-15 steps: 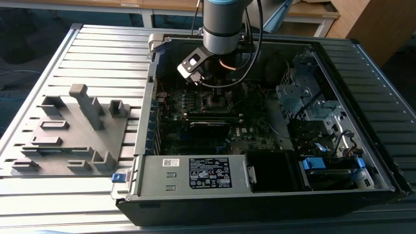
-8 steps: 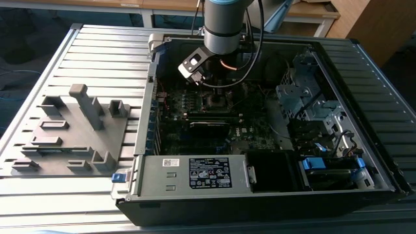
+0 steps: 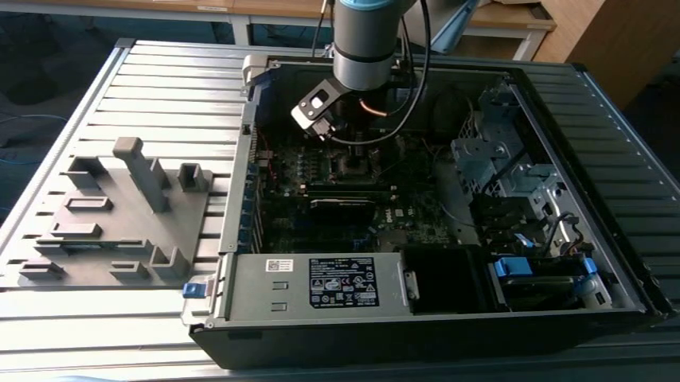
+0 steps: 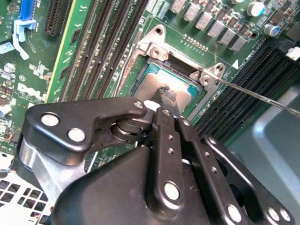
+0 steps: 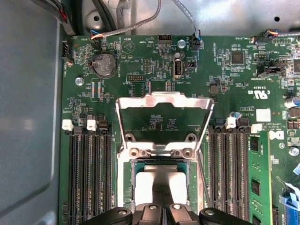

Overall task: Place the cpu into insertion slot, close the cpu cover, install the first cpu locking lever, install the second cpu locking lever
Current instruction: 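Place the cpu into insertion slot, then close the cpu cover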

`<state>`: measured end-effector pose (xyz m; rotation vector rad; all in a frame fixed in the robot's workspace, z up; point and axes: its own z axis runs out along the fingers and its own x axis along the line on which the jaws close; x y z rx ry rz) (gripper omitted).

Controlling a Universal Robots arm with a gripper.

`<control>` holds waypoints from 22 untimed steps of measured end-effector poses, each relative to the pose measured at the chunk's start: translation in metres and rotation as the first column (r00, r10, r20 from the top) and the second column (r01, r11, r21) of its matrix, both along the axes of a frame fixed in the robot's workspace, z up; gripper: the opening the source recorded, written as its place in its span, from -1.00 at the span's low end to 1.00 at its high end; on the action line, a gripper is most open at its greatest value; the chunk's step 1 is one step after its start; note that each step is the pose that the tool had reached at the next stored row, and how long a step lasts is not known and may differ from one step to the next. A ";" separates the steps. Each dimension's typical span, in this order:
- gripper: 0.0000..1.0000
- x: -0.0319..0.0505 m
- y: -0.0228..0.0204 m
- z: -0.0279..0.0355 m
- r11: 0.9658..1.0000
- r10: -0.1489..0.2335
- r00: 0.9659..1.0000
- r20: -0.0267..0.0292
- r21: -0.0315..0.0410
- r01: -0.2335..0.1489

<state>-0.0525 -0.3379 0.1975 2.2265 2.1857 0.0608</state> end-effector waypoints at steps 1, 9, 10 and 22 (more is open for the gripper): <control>-0.79 0.0000 0.0000 -0.0004 1.000 0.000 1.000 0.000 0.000 0.000; -0.79 0.0001 0.0002 0.0059 1.000 0.000 1.000 0.001 0.001 0.000; -0.79 0.0000 0.0000 0.0084 1.000 0.000 1.000 0.000 0.000 0.000; -0.79 0.0000 0.0000 0.0254 1.000 0.000 1.000 0.000 0.000 0.000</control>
